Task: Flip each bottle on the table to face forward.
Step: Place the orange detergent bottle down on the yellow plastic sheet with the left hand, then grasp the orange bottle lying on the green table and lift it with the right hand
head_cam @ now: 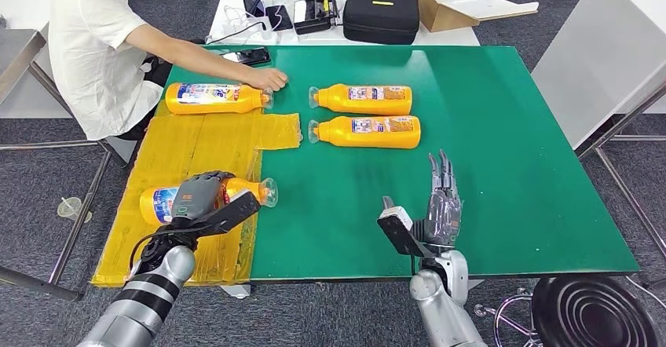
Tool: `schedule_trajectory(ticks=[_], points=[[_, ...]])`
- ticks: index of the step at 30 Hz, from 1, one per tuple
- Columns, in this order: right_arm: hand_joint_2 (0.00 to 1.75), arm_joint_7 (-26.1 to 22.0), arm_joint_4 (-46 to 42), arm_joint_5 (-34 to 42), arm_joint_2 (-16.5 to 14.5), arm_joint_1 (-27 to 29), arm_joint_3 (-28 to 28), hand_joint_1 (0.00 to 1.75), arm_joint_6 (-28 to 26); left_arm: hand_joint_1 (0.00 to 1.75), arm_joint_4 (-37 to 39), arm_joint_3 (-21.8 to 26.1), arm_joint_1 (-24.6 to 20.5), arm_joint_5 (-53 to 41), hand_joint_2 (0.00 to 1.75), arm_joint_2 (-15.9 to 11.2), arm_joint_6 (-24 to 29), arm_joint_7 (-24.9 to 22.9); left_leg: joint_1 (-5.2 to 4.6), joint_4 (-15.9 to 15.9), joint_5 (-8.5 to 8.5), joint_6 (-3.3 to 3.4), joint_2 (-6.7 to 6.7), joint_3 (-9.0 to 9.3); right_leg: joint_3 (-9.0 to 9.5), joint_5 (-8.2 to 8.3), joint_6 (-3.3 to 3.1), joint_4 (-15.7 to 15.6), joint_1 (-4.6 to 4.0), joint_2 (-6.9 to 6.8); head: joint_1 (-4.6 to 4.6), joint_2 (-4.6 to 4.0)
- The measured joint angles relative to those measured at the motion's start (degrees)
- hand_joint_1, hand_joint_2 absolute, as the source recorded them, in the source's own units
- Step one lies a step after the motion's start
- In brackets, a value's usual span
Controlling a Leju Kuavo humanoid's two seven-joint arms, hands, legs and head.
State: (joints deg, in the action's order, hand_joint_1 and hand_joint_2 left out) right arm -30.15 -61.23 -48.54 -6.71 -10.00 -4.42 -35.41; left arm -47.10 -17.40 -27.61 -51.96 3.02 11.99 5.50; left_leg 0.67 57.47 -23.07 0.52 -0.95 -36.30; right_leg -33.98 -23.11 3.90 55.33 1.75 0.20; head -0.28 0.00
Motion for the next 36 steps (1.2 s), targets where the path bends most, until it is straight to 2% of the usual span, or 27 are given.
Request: schedule_trajectory(ticks=[1,3,12,18,23,27,30,33,36], points=[[1.75,0.06,0.22,0.67,0.14,-0.16,-0.70,0.00,0.01,0.03,1.47,-0.26,-0.81,-0.39,1.75,-0.01,-0.83,-0.03,0.00,0.00,0.00,0.00,0.00,0.00,0.00,0.00,0.00,0.00,0.00,0.00,0.00,0.00],[1.75,0.09,0.71,2.04,0.47,-0.58,-2.19,0.00,0.02,0.00,4.58,-1.03,-2.43,-1.52,1.75,-0.05,-2.66,-0.09,0.00,-0.01,0.00,0.00,0.00,0.01,0.01,-0.01,0.00,0.01,0.00,0.00,0.00,0.00],[1.75,-1.05,3.19,5.26,1.34,-2.38,-6.42,0.00,0.03,0.00,15.04,-3.17,-7.92,-3.22,1.75,-0.17,-5.28,-0.55,0.00,-0.03,-0.02,-0.01,-0.02,0.31,0.32,-0.03,-0.02,0.03,0.00,0.00,0.00,0.00],[1.75,-1.33,3.98,5.71,1.61,-2.43,-7.21,0.00,0.03,0.00,17.00,-3.25,-9.02,-3.08,1.75,-0.17,-5.95,-0.41,0.00,-0.04,-0.02,-0.02,-0.01,0.51,0.48,-0.03,-0.02,0.03,-0.01,0.00,0.00,0.00],[1.75,-2.02,4.52,6.76,1.82,-2.41,-7.36,0.00,0.03,0.00,17.01,-3.23,-9.73,0.08,1.75,-0.58,-9.95,2.50,0.00,-0.04,-0.02,-0.02,-0.01,0.59,0.58,-0.03,-0.02,0.04,-0.01,0.00,0.00,0.00],[1.75,-2.51,4.81,6.90,2.13,-2.32,-7.36,0.00,0.03,0.00,14.66,-3.28,-9.31,3.13,1.75,-1.38,-13.13,4.21,0.00,-0.04,-0.02,-0.02,-0.01,0.60,0.59,-0.03,-0.02,0.04,0.00,0.01,0.00,0.00],[1.75,-2.54,4.87,6.87,2.31,-2.13,-7.35,0.00,0.03,0.00,12.21,-3.57,-8.19,4.66,1.75,-1.87,-12.93,4.60,-0.01,-0.03,-0.02,-0.02,0.00,0.59,0.55,-0.03,-0.02,0.04,0.00,0.01,0.00,0.00],[1.75,-2.39,4.82,6.88,2.50,-1.41,-7.32,0.00,0.03,0.00,6.57,-3.74,-4.67,9.43,1.75,-2.14,-9.80,6.80,-0.01,-0.01,-0.03,-0.02,0.00,0.51,0.44,-0.03,-0.02,0.03,0.00,0.01,-0.01,0.00],[1.75,-2.30,4.57,7.29,2.72,-0.13,-7.32,0.00,0.03,0.00,-4.72,-3.58,1.96,17.55,1.75,-1.31,-4.23,11.00,-0.01,0.01,-0.02,-0.02,-0.01,0.26,0.21,-0.03,-0.01,0.03,0.01,0.01,0.00,0.00]])
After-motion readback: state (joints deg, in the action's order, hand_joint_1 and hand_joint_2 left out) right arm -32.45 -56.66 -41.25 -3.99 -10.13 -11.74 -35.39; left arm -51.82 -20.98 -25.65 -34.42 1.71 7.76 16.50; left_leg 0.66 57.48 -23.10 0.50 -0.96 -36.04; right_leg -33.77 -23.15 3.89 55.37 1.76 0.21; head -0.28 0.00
